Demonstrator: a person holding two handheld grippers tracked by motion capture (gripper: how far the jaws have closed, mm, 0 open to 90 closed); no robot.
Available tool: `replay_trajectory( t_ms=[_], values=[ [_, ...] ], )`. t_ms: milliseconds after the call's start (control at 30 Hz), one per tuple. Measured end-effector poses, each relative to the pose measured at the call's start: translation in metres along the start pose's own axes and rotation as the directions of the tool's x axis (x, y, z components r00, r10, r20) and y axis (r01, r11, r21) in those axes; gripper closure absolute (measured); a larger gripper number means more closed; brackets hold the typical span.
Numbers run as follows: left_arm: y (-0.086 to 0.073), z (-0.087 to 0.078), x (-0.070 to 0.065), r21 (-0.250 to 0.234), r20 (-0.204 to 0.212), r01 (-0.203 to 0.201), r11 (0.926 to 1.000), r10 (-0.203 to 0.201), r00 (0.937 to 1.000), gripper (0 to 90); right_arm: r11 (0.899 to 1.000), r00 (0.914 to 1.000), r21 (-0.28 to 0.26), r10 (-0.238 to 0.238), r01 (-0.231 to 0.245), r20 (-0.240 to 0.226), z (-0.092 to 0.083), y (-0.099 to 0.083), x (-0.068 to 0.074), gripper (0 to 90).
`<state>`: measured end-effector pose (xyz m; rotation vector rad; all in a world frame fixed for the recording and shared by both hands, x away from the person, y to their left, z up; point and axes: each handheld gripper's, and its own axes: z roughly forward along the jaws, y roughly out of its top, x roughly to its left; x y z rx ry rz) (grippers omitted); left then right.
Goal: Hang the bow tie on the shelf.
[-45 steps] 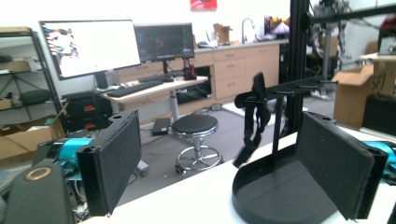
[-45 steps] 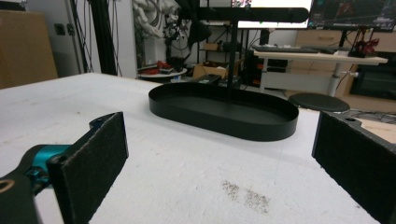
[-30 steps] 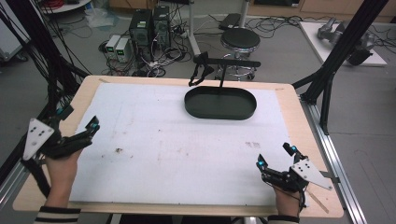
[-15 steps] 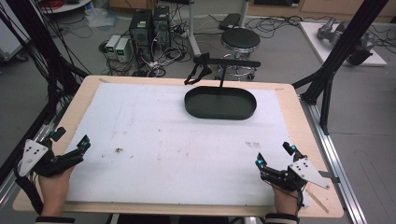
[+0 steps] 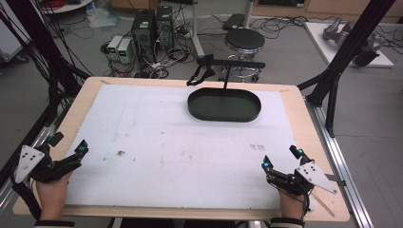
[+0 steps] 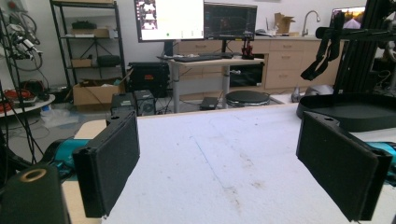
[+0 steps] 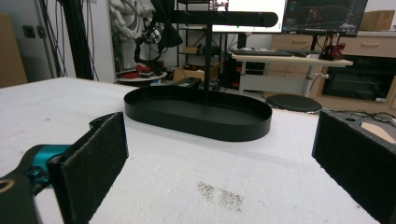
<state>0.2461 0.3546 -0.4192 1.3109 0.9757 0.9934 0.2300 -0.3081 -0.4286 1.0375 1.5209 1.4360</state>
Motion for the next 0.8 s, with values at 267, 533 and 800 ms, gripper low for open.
replay_trajectory(
  t_ms=[267, 533, 800],
  values=[
    [0.0001, 0.0022, -0.0007, 0.012, 0.011, 0.002, 0.9999, -0.002, 0.9999, 14.0, 1.0, 1.0, -0.001, 0.004, -0.004, 0.003, -0.0021, -0.0001, -0.0005, 2.6],
    [-0.0003, 0.0037, 0.0025, 0.016, 0.01, 0.011, 0.9998, -0.011, 0.9999, 14.1, 1.0, 1.0, -0.006, 0.003, -0.003, -0.002, -0.0009, -0.0001, -0.0007, 2.5],
    [0.0025, 0.0033, 0.0032, 0.018, 0.003, 0.011, 0.9998, -0.011, 0.9999, 14.1, 1.0, 1.0, -0.006, 0.0, 0.0, -0.007, 0.0002, -0.0005, -0.0021, 2.6]
  ],
)
